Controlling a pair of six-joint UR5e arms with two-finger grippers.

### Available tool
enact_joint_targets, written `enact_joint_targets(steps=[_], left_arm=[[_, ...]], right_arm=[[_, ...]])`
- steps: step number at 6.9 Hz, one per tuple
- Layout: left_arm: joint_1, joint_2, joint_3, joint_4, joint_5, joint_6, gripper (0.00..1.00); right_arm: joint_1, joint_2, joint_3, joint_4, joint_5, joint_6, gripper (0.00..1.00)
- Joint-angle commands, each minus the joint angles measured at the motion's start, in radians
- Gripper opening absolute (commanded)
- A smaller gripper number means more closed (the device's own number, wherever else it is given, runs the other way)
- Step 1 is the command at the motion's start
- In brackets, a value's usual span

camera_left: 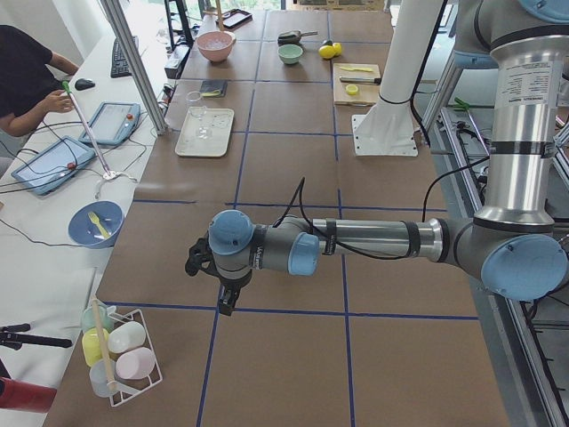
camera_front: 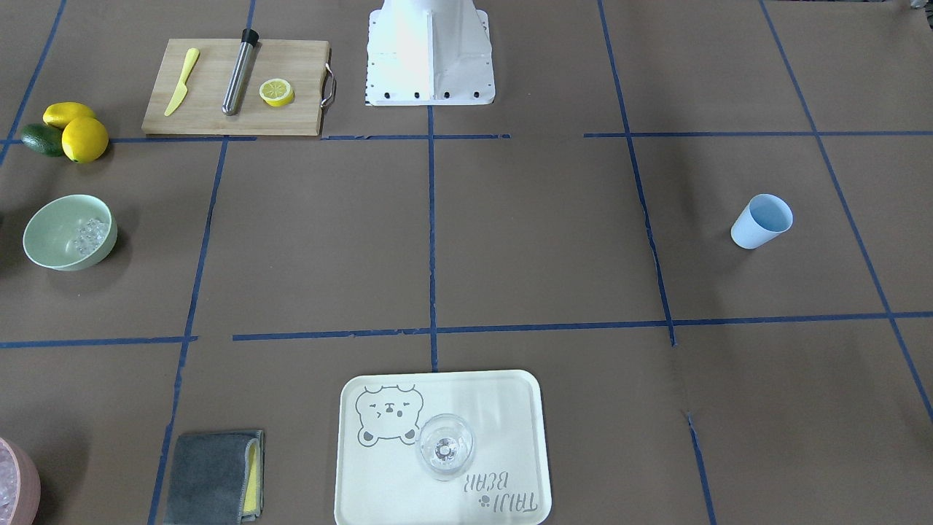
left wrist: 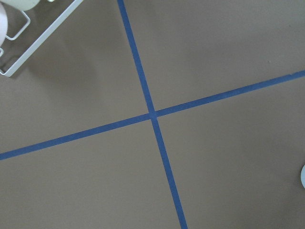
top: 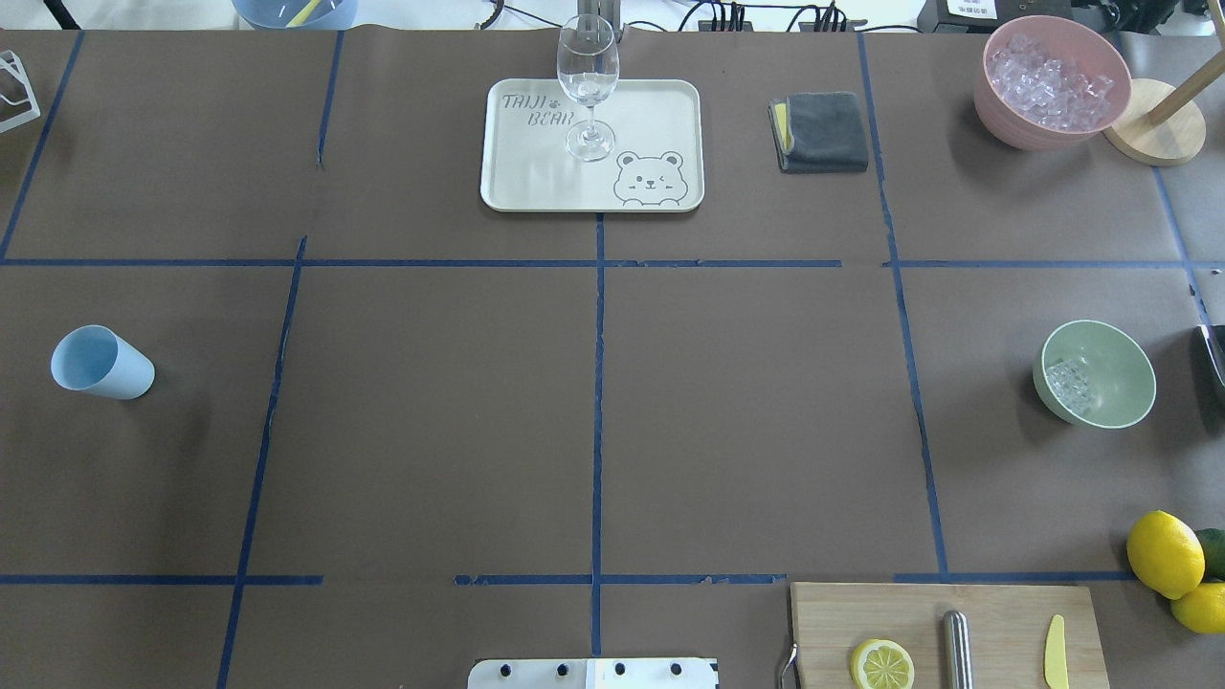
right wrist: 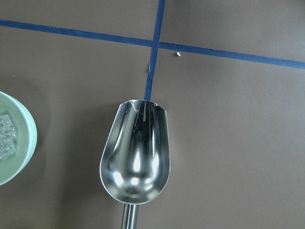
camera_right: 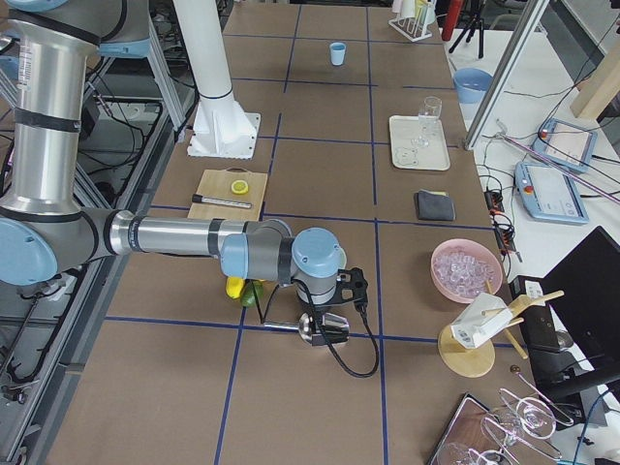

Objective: Pour ice into bowl

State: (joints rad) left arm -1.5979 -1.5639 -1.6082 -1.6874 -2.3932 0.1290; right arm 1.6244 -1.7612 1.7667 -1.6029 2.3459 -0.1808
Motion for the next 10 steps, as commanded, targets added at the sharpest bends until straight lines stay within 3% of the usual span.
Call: enact_joint_targets(steps=[1, 10], left_arm=[[-0.014, -0.002, -0.070, 0.054, 0.003, -0.075, 1.00], [-0.011, -0.008, -0.068, 0.051, 0.037, -0.077, 1.00]], right_arm=[[0.021, -0.007, -0.001, 0.000, 0.015, 0.004, 1.00], [0.035, 0.000, -0.009, -0.002, 0.038, 0.039, 1.00]])
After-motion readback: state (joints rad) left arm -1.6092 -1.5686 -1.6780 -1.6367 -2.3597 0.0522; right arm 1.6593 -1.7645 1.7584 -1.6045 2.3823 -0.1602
